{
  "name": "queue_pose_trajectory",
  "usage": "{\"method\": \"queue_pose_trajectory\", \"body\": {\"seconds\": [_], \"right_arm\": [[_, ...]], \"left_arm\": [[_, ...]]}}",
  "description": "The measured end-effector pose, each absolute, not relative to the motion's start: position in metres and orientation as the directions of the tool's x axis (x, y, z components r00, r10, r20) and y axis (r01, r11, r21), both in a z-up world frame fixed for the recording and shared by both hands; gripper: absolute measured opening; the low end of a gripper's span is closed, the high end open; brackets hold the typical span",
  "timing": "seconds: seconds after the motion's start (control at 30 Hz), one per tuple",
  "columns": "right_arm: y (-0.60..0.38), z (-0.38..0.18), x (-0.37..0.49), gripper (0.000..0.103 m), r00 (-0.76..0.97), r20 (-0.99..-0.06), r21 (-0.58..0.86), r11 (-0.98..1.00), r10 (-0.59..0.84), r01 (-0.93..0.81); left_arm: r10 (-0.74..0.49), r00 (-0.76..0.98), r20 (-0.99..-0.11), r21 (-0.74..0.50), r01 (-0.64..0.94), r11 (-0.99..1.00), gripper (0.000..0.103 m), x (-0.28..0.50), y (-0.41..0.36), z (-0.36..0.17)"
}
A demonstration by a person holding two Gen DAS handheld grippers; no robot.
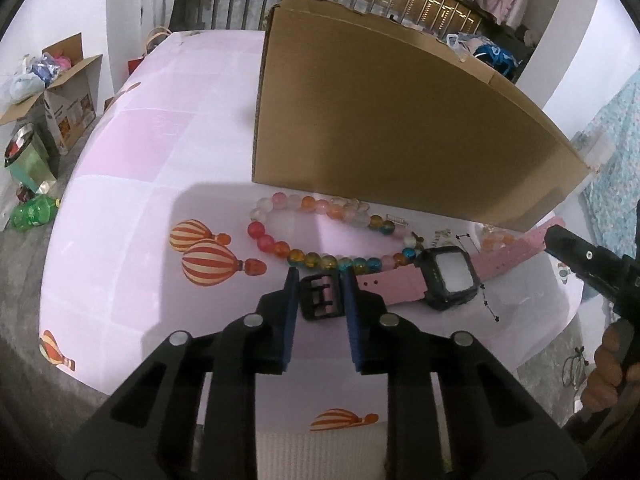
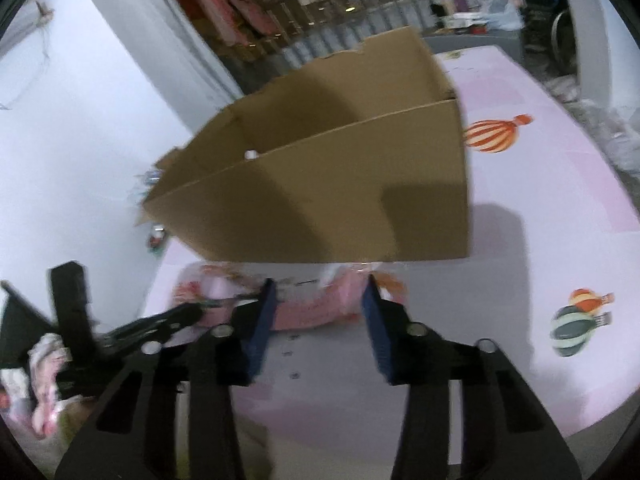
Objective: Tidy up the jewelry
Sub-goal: 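Grasp the pink watch strap with the left gripper and lift, then carry the watch over the cardboard box and lower it inside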
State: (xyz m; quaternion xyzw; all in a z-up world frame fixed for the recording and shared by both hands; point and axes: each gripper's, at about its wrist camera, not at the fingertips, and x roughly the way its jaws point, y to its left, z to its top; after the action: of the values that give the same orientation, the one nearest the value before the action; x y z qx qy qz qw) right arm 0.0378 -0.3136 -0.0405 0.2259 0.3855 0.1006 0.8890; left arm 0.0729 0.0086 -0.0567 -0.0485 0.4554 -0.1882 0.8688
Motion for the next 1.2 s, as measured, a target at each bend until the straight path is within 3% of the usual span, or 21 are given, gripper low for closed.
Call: {"method": "queue_pose_trajectory", "body": {"seconds": [0.13, 0.27, 0.33, 0.4, 0.43, 0.47, 0.8, 1.03, 1.2], "right_arm": [[-0.305, -0.038, 0.038, 0.03, 0.68, -0.652, 0.447, 0.894, 0.334, -0.01], [-0.305, -0.034, 0.039, 0.008, 0.69, -0.654, 0.419, 0.908, 0.31, -0.01], [-0.305, -0.032, 0.039, 0.005, 0.698, -0.651, 0.408, 0.913, 0.298, -0.009], [-0.305, -0.028, 0.037, 0.004, 0.706, -0.646, 0.396, 0.918, 0.29, -0.015], [-0.303, -0.026, 0.037, 0.004, 0.71, -0.642, 0.393, 0.919, 0.289, -0.02], [-0.302, -0.023, 0.035, 0.004, 0.714, -0.636, 0.389, 0.921, 0.292, -0.03], [-0.283, 0.015, 0.022, 0.004, 0.762, -0.576, 0.324, 0.938, 0.297, -0.122], [-0.284, 0.072, 0.026, 0.003, 0.815, -0.467, 0.298, 0.929, 0.342, -0.219], [-0.293, 0.114, 0.062, 0.003, 0.842, -0.419, 0.249, 0.935, 0.34, -0.253]], "left_arm": [[-0.364, 0.523, -0.771, -0.244, 0.286, 0.927, 0.02, 0.071, 0.008, -0.058], [-0.366, 0.531, -0.764, -0.247, 0.284, 0.927, 0.02, 0.071, 0.009, -0.056], [-0.364, 0.54, -0.758, -0.246, 0.281, 0.928, 0.02, 0.069, 0.01, -0.054], [-0.368, 0.556, -0.745, -0.246, 0.284, 0.927, 0.019, 0.066, 0.012, -0.047], [-0.374, 0.561, -0.739, -0.249, 0.288, 0.925, 0.003, 0.065, 0.012, -0.045], [-0.372, 0.564, -0.737, -0.247, 0.287, 0.925, 0.002, 0.063, 0.012, -0.043], [-0.417, 0.625, -0.66, -0.262, 0.329, 0.907, 0.001, 0.043, 0.015, -0.007], [-0.479, 0.683, -0.552, -0.279, 0.39, 0.877, 0.001, 0.044, 0.023, 0.062], [-0.508, 0.706, -0.493, -0.253, 0.443, 0.86, 0.001, 0.088, 0.011, 0.126]]}}
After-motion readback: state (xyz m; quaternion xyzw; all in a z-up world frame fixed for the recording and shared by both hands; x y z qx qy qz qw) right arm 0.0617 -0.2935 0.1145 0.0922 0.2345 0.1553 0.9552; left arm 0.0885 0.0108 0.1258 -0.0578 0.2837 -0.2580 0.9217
